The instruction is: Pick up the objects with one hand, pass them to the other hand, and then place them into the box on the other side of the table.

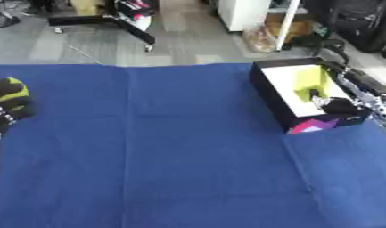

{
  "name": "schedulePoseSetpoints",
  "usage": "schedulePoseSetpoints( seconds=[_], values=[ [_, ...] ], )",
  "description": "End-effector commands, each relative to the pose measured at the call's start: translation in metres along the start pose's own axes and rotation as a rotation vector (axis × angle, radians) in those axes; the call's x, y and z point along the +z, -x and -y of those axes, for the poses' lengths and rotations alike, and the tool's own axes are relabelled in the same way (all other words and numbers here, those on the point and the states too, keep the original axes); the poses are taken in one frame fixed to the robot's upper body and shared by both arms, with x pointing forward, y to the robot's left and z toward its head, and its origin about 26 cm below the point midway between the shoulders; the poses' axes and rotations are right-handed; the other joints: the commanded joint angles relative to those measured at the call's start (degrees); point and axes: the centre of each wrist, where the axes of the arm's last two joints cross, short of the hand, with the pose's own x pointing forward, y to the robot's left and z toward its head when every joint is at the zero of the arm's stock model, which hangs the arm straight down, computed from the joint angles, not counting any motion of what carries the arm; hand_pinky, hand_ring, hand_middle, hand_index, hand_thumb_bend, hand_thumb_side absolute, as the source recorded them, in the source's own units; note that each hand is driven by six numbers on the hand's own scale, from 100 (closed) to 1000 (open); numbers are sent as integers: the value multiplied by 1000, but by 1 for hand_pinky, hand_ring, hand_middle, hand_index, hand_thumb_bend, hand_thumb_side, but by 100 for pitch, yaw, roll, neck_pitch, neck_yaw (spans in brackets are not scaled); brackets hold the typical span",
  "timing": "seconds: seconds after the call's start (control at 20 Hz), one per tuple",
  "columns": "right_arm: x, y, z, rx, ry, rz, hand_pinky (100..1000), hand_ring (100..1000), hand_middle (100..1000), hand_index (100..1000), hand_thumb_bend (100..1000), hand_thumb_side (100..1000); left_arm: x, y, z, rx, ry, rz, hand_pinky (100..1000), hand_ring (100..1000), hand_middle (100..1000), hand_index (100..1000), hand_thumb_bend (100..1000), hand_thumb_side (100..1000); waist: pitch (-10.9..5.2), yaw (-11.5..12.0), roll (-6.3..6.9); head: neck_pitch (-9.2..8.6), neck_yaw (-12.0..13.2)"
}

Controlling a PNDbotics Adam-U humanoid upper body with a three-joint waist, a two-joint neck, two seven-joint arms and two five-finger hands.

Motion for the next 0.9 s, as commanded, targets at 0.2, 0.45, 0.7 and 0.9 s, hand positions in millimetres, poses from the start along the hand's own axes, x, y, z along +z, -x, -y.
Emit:
schedulePoseSetpoints(
  seconds=[0.2, 0.45, 0.7, 0.9],
  values=[
    [0, 2, 22, 41, 3, 5, 968, 1000, 1000, 1000, 100, 413, -2, -7, -2, -8, 1, 28, 754, 750, 750, 835, 525, 727, -68, 9, -3, -87, 11],
    [0, 5, 20, 5, 48, -23, 948, 974, 935, 1000, 100, 1000, -2, -7, -2, -8, -2, 26, 754, 750, 750, 835, 525, 727, -66, 12, -5, -80, 21],
    [1, 8, 16, -119, 95, -85, 935, 953, 894, 1000, 100, 1000, -1, -6, -2, -7, -3, 25, 754, 750, 749, 835, 525, 728, -63, 16, -8, -71, 14],
    [2, 8, 15, -141, 91, -101, 933, 949, 888, 1000, 100, 1000, -1, -6, -2, -7, -3, 25, 754, 749, 749, 835, 525, 728, -64, 12, -4, -71, 5]
  ],
)
